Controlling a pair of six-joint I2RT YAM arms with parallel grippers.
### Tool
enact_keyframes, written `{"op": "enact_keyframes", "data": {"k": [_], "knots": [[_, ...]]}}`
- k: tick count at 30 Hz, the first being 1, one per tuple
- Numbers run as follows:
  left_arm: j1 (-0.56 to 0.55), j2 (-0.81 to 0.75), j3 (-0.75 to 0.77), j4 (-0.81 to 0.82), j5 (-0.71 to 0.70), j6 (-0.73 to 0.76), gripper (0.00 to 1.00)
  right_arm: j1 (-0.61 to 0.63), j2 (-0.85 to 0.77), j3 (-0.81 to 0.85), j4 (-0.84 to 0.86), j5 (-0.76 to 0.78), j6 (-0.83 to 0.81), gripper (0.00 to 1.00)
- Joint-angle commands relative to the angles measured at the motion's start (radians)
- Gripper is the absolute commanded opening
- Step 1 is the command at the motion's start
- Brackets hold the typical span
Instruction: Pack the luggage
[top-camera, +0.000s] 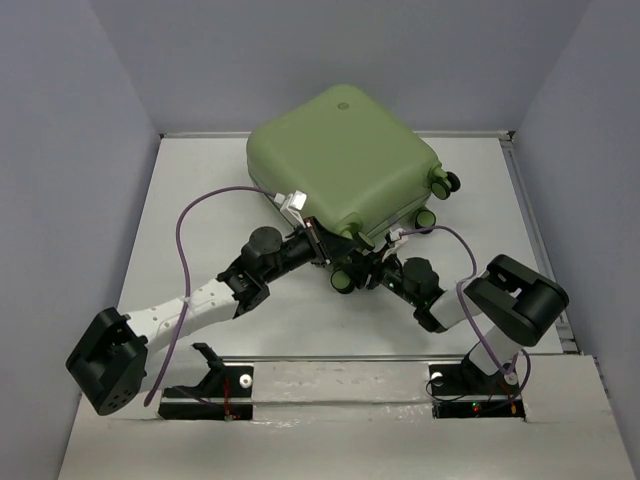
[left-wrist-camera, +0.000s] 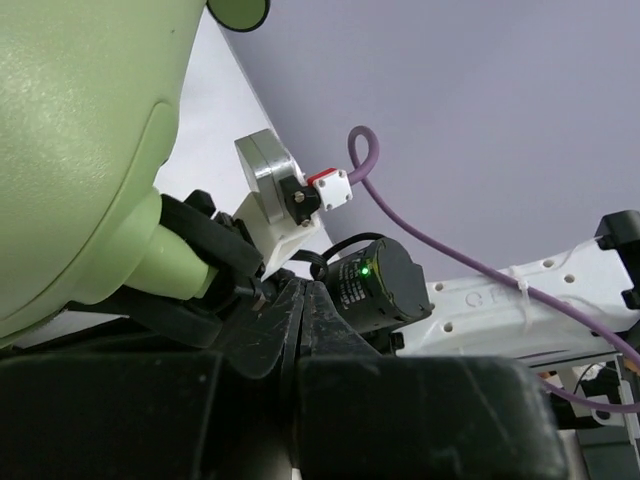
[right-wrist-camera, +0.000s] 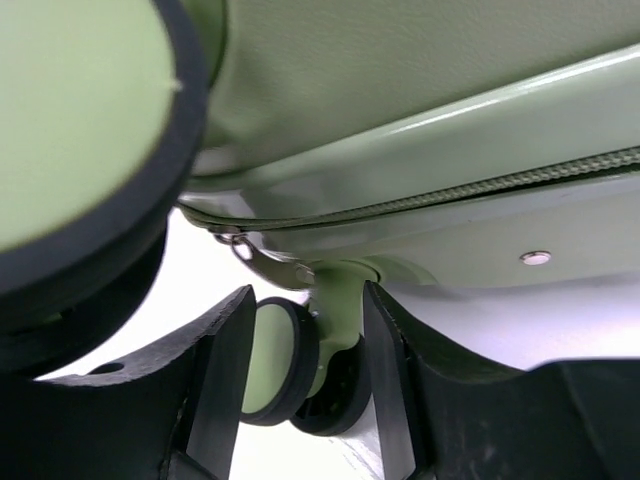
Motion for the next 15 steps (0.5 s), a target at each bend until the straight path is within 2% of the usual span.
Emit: {"op": "enact_keyframes", "data": {"k": [1, 3, 4, 6, 8, 10, 15], "knots": [[-0.005, -0.049, 0.055, -0.074, -0.023, 0.093, 0.06, 0.002, 0.007, 0.042, 0.27, 0.06, -0.025, 0.52], [-0.004, -0.071, 0.083, -0.215, -0.08, 0.14, 0.25, 0.002, -0.008, 0.032, 0.275, 0.055, -0.019, 0.51], [-0.004, -0.084, 0.089, -0.26, -0.123, 0.18, 0.53, 0.002, -0.017, 0.024, 0.276, 0.058, -0.017, 0.51], [-0.004, -0.086, 0.109, -0.369, -0.151, 0.214, 0.73, 0.002, -0.049, 0.012, 0.266, 0.061, -0.019, 0.51], [-0.004, -0.068, 0.117, -0.4, -0.129, 0.234, 0.88, 0.002, -0.071, 0.013, 0.223, 0.06, -0.028, 0.51], [-0.005, -0.037, 0.118, -0.392, -0.079, 0.228, 0.94, 0.002, -0.092, 0.015, 0.209, 0.057, -0.031, 0.51], [-0.019, 0.021, 0.146, -0.317, -0.02, 0.205, 0.96, 0.002, -0.125, 0.016, 0.174, 0.055, -0.035, 0.51]]}}
